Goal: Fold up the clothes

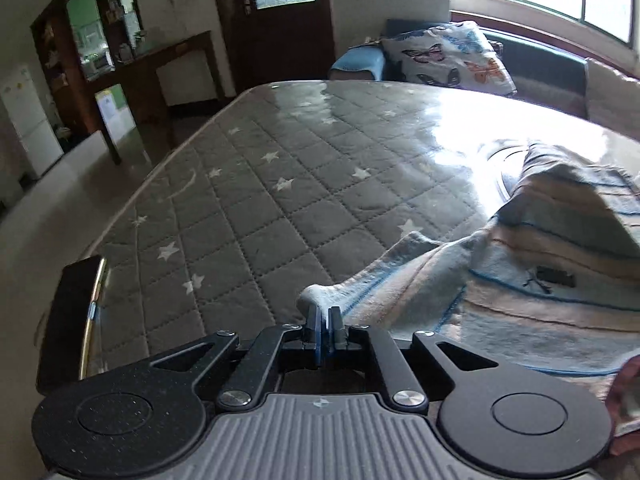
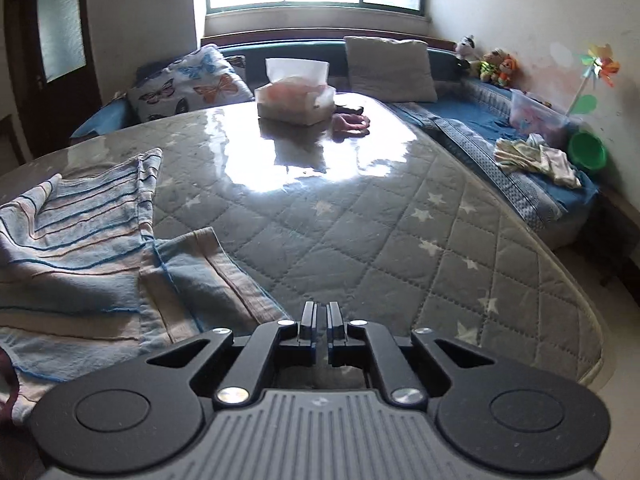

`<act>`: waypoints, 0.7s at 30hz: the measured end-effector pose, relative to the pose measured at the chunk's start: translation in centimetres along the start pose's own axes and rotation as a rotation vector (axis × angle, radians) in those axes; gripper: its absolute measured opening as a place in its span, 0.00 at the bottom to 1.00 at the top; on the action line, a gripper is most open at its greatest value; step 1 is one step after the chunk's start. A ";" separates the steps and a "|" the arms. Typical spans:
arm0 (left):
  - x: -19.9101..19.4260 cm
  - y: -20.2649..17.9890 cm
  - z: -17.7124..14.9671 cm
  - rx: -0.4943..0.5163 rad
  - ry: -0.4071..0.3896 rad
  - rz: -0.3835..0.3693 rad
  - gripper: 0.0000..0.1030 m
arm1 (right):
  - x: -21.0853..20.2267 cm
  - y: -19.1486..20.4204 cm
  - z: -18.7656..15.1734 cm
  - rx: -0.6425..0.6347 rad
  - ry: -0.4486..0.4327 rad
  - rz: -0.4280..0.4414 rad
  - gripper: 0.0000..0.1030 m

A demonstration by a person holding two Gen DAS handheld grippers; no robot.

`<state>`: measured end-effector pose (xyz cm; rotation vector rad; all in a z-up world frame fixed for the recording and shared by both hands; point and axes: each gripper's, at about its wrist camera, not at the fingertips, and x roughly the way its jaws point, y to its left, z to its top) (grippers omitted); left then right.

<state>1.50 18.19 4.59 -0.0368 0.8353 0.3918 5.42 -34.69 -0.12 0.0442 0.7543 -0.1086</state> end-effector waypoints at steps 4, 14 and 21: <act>-0.8 -0.4 0.8 0.016 -0.052 -0.020 0.10 | 1.2 2.7 2.5 -0.066 -0.014 0.075 0.09; 1.4 -4.3 4.4 0.021 -0.085 -0.115 0.35 | 4.6 9.4 8.8 -0.228 -0.044 0.261 0.21; 3.5 -7.0 7.5 0.006 -0.083 -0.190 0.43 | 10.1 13.9 12.2 -0.268 -0.001 0.330 0.35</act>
